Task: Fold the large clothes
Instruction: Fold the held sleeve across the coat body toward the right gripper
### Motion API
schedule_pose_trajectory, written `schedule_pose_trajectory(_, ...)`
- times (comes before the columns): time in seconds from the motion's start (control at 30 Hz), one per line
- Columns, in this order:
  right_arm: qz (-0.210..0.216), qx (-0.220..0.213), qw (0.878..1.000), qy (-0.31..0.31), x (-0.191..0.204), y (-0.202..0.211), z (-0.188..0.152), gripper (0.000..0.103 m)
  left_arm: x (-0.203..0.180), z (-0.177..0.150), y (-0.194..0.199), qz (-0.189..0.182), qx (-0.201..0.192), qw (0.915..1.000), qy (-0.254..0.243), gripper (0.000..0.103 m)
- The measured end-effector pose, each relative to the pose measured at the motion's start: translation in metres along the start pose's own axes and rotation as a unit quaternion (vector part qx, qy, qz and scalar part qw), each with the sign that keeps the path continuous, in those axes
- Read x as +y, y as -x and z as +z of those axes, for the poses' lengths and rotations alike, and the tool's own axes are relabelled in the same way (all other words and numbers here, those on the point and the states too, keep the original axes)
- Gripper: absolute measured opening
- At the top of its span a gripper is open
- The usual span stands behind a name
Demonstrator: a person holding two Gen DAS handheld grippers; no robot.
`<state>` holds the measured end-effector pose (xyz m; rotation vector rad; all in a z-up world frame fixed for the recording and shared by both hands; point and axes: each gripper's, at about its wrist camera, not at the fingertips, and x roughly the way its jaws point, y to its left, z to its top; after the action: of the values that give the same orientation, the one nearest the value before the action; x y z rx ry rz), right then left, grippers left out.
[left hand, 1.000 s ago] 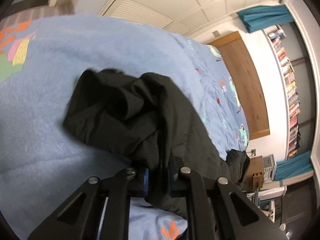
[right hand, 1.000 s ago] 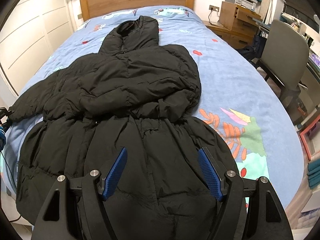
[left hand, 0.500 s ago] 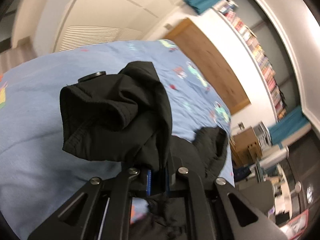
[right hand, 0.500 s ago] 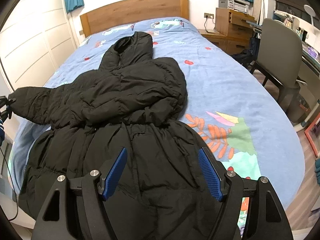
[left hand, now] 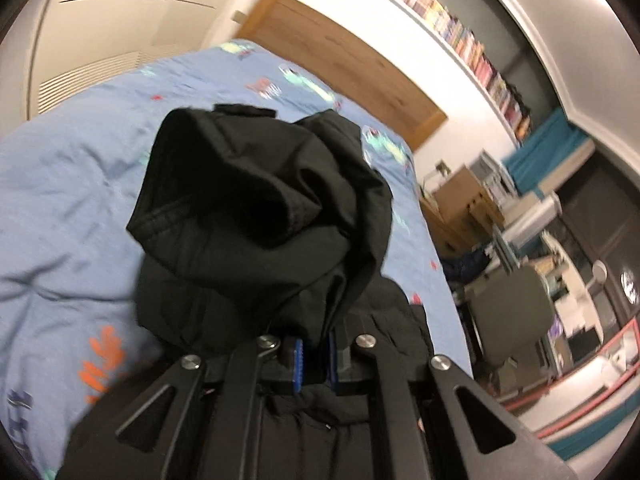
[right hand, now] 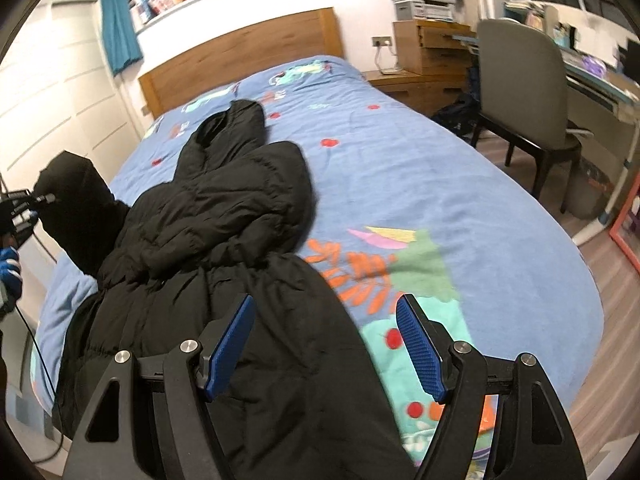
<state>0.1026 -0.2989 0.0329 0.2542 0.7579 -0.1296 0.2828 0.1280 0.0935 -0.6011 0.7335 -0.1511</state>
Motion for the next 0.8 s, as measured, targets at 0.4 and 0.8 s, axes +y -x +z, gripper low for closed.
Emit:
schedule_pose_trajectory(0.4, -0.015, 0.011, 0.998, -0.062, -0.075, 0.000, -0.015, 0.073, -0.073, -0.083, -0.104, 0.063, 0.096, 0.9924, -0.044, 0.008)
schedule_pose_trajectory(0.8, -0.010, 0.018, 0.996, -0.090, -0.101, 0.001, -0.028, 0.074, -0.082, -0.122, -0.120, 0.032, 0.131, 0.9905, -0.029, 0.047)
